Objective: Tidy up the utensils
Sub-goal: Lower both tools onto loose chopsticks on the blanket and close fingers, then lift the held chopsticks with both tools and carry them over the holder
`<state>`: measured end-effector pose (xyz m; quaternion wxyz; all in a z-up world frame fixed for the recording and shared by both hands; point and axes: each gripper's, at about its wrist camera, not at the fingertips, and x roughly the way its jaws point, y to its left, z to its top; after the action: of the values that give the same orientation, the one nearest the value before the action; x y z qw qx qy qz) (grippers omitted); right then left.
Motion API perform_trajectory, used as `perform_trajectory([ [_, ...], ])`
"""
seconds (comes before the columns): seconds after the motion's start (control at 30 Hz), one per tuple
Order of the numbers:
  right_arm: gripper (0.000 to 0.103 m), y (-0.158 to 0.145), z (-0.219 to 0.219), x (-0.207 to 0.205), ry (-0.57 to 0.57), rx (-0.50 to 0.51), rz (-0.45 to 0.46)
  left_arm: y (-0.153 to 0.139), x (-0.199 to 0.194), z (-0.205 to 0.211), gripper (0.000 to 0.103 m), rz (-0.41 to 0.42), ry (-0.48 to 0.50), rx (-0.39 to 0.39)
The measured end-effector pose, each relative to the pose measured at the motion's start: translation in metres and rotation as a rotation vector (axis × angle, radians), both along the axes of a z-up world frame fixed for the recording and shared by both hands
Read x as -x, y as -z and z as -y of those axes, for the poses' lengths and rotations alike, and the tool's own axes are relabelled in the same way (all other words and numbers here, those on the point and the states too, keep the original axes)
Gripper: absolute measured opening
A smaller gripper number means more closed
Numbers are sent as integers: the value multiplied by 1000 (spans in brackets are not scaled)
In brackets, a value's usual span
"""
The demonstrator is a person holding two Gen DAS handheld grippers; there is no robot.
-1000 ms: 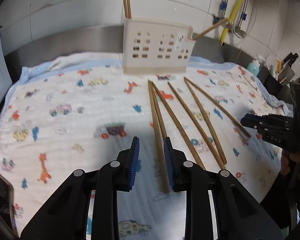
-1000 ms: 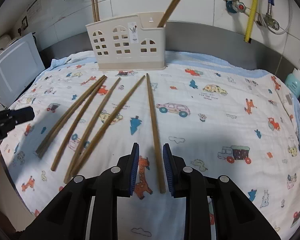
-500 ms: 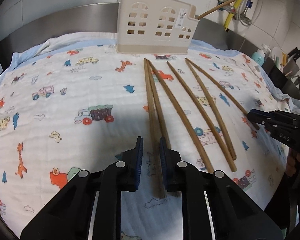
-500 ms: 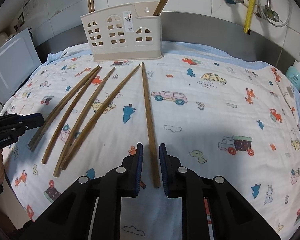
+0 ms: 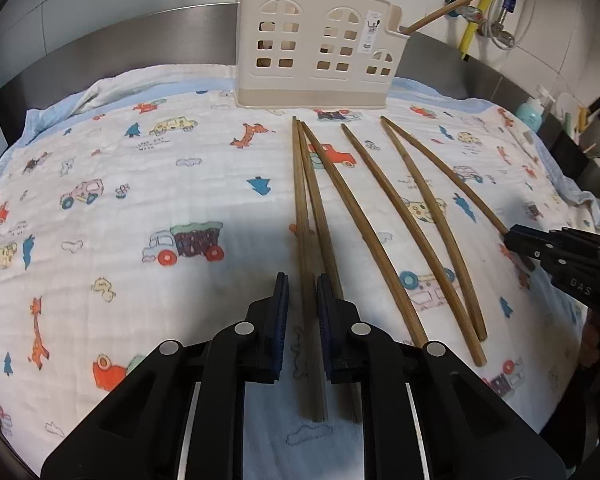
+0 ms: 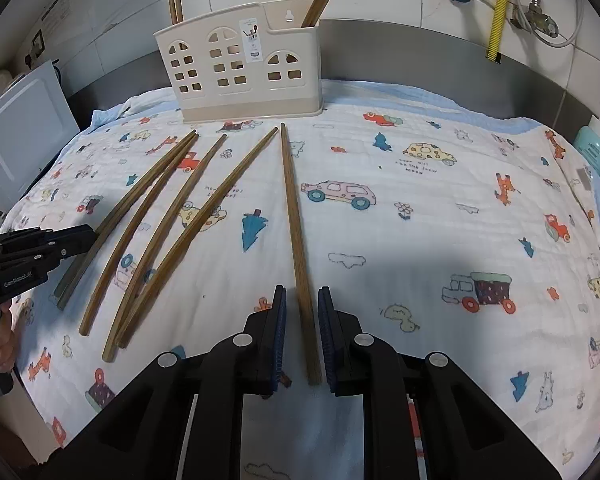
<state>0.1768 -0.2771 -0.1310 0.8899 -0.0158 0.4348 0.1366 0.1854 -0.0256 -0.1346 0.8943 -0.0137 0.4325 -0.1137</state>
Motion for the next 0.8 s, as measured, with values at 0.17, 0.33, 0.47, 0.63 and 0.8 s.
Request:
perform_trajectory([
  [0.17,16,1,-1,-2,-1,0,5,0,-4,3,13,2,-22,-24],
  [0.33,10,1,-2,-2,-3,23,17,0,-6,5,13,-1,-25,-26],
  [0.47,7,1,0,-2,0,18,16,-1,-6,5,12,-1,-22,-31],
  [0.63,7,-3,-1,1,-3,13,26,-1,-9,3,6,-10,-34,-32],
  [0.8,7,-25,-3,8,-5,11,80,-7,-9,-6,6,-11,-40,-6],
])
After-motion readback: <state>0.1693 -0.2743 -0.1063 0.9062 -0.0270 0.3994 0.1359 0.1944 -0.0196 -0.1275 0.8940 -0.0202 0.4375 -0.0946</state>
